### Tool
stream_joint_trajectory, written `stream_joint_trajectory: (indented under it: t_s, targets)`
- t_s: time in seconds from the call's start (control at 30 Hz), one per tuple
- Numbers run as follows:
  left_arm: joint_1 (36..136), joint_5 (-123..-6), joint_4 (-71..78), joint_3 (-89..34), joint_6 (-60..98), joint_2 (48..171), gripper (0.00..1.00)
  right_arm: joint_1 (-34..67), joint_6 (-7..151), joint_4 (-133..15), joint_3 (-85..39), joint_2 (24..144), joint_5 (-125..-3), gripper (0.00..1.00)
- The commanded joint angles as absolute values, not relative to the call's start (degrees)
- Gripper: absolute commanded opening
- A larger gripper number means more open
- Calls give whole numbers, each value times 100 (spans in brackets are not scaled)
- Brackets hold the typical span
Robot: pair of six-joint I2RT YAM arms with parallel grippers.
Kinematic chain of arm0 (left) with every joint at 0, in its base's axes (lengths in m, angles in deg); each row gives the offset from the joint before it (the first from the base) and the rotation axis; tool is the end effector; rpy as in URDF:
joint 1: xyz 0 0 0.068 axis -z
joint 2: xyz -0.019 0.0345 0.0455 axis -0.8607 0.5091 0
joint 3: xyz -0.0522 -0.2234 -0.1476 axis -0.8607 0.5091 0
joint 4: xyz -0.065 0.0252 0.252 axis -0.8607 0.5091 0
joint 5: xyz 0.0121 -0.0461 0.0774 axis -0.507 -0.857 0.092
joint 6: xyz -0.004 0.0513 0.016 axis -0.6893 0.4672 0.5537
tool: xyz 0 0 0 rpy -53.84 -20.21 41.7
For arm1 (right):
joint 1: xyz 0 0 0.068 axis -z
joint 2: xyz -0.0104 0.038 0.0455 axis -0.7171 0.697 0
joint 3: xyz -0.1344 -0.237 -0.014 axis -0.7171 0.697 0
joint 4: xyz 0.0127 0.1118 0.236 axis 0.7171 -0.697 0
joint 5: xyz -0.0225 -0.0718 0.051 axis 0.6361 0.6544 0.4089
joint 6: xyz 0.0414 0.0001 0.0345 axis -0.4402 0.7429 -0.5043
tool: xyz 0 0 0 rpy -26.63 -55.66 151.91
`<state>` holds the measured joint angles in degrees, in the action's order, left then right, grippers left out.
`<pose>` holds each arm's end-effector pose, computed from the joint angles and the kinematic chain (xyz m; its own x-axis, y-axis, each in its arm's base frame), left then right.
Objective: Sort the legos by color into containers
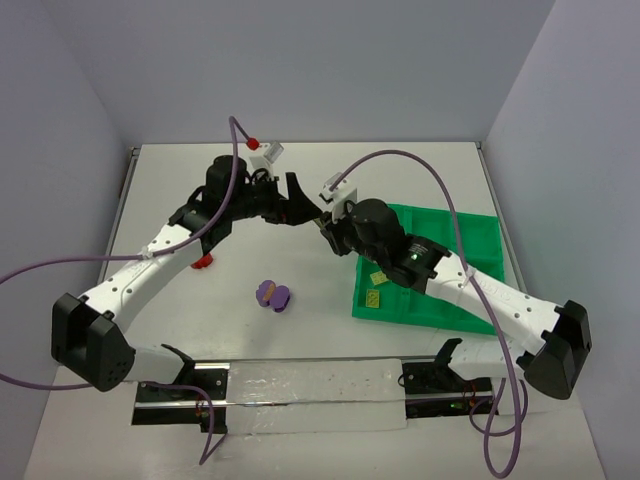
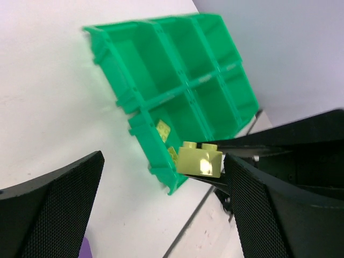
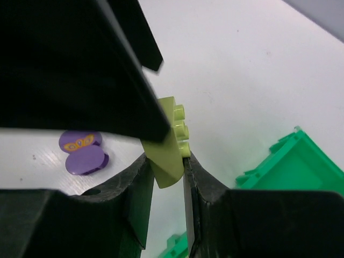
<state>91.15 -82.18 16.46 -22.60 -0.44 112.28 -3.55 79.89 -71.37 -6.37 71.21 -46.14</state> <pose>0.2614 -0.1801 0.3461 -0.6912 -0.1215 -0.7124 0.5391 0.5698 -0.6202 0.1834 0.2040 0.3373 -0.2322 -0.3003 -0.9252 -0.6433 0.7608 -0.0855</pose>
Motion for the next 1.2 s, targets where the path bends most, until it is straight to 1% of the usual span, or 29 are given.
stream_joint_trajectory:
  t_s: [0.0, 0.1, 0.2, 0.27, 0.33, 0.37, 0.53, 0.57, 0.6, 0.63, 0.7, 0.8, 0.83, 0.9, 1.03, 1.17]
  targets:
    - [8297, -7739, 1560, -2136, -586, 10791, 99, -269, 7262, -7489, -388, 6806, -4122, 0]
    - [7801, -7381, 1466, -1727, -903, 10468, 99, 47, 6524, -7976, -133, 6651, -3968, 0]
    - [7732, -6621, 1638, -1604, -1050, 10312, 99, 324, 5808, -8279, 245, 6297, -3989, 0]
    - [7732, -6418, 1906, -1682, -1028, 10405, 99, 419, 5394, -8466, 475, 6071, -3839, 0]
    - [7732, -6425, 2052, -1743, -982, 10562, 99, 462, 5052, -8573, 698, 5835, -3466, 0]
    - [7732, -6526, 2074, -1757, -975, 10601, 99, 479, 4907, -8581, 787, 5747, -3410, 2]
    - [7732, -6802, 1793, -1589, -1036, 10628, 99, 539, 4607, -8666, 1203, 5516, -3413, 7]
    - [7732, -6780, 1774, -1569, -1036, 10619, 99, 532, 4556, -8701, 1263, 5535, -3394, 10]
    - [7732, -6762, 1792, -1578, -1026, 10624, 99, 533, 4519, -8705, 1308, 5572, -3390, 18]
    - [7732, -6747, 1827, -1598, -1011, 10633, 99, 538, 4494, -8696, 1348, 5611, -3395, 27]
    - [7732, -6738, 1874, -1608, -973, 10651, 99, 530, 4482, -8592, 1416, 5631, -3430, 54]
    - [7732, -6793, 2000, -1680, -918, 10691, 99, 530, 4580, -8573, 1357, 5631, -3503, 76]
    - [7732, -6799, 2045, -1706, -913, 10695, 99, 530, 4589, -8579, 1318, 5631, -3503, 79]
    - [7732, -6773, 2082, -1740, -890, 10692, 99, 521, 4676, -8605, 1132, 5627, -3447, 81]
    - [7732, -6545, 2298, -1777, -786, 10647, 99, 371, 5001, -8538, 702, 5505, -3363, 79]
    - [7730, -6085, 2534, -1552, -682, 10440, 99, -36, 5179, -8183, 312, 5511, -3484, 77]
